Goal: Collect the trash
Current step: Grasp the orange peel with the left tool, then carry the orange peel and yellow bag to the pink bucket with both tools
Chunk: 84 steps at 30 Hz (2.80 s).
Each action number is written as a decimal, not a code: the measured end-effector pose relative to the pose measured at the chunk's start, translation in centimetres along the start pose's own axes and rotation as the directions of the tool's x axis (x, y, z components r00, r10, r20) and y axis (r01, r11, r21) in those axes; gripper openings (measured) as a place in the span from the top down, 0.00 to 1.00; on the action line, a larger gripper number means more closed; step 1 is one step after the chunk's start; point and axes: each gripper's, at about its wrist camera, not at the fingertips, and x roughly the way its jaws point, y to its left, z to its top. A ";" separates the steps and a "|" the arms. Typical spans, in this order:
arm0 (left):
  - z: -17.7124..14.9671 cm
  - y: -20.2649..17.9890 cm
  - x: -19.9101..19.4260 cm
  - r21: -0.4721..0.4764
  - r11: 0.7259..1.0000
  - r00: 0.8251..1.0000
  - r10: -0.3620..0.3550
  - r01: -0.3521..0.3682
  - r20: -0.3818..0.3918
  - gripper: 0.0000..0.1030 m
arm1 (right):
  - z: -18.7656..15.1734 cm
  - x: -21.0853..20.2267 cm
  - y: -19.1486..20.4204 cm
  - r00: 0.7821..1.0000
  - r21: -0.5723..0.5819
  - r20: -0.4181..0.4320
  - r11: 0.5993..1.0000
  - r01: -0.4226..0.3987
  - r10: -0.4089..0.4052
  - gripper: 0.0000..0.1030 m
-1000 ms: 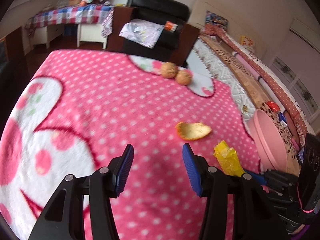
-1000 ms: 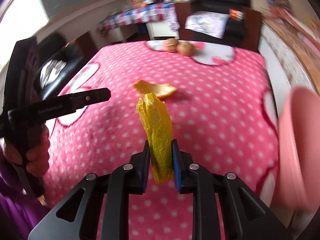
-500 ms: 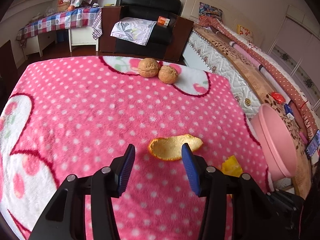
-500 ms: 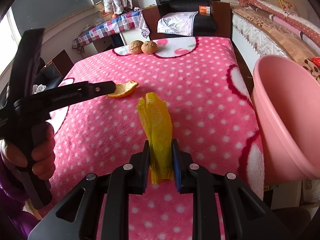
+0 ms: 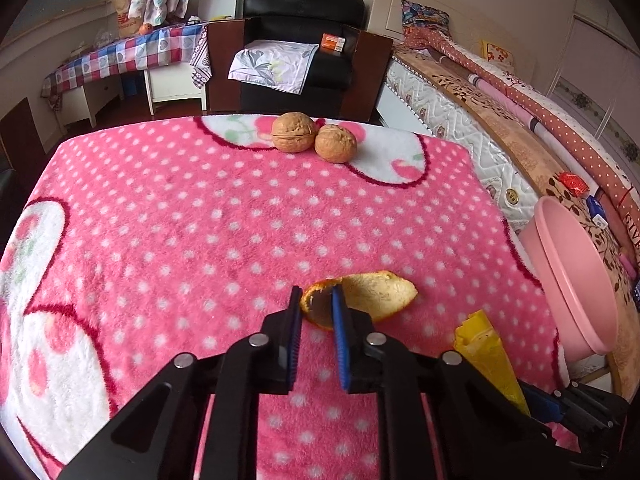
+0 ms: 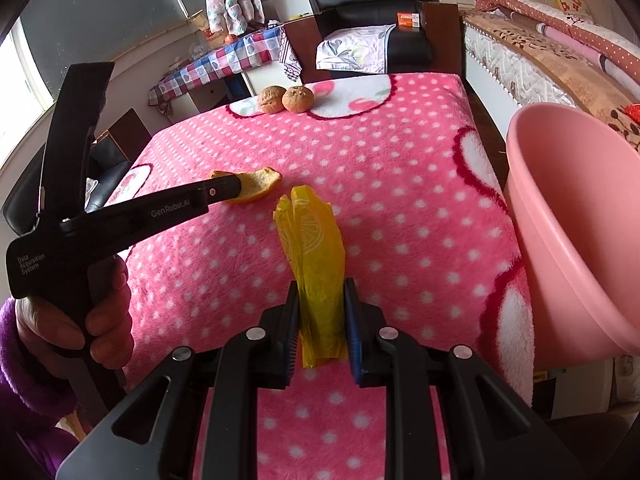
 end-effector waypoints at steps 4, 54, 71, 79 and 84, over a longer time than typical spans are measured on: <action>-0.3 -0.1 -0.5 0.000 1.000 1.000 0.002 -0.002 0.007 0.92 | 0.0 0.0 0.0 1.000 0.001 0.001 1.000 -0.001 0.001 0.80; 0.5 -7.9 -6.4 0.155 0.988 0.997 -0.036 0.024 0.071 0.93 | 0.8 -5.7 -5.5 0.985 0.142 0.155 0.988 0.055 -0.077 0.80; 1.5 -15.6 -6.0 0.280 0.955 0.990 -0.121 0.097 0.071 0.93 | 0.0 -9.1 -12.8 0.957 0.302 0.217 0.946 0.121 -0.191 0.80; 1.6 -18.4 -5.1 0.304 0.941 0.985 -0.169 0.148 0.042 0.93 | -0.6 -9.6 -15.3 0.950 0.354 0.223 0.926 0.130 -0.219 0.80; 1.6 -20.0 -4.3 0.322 0.931 0.982 -0.189 0.173 0.017 0.93 | -1.0 -9.7 -16.6 0.950 0.379 0.218 0.916 0.130 -0.225 0.80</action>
